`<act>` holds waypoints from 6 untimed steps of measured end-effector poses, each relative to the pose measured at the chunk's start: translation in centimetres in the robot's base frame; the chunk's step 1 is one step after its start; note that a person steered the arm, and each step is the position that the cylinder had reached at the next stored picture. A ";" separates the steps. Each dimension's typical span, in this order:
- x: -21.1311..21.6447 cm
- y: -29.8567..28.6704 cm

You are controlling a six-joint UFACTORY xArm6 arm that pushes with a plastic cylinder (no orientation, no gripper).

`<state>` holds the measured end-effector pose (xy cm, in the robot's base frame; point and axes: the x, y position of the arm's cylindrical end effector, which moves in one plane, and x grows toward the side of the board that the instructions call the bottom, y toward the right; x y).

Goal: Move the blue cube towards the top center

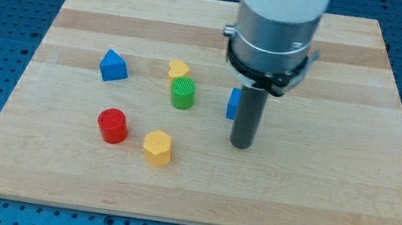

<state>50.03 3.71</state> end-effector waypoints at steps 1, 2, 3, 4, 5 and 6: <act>-1.6 -0.9; -2.7 -0.9; -3.8 -0.9; -4.6 1.6; -5.0 4.1; -7.6 1.6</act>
<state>42.46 5.31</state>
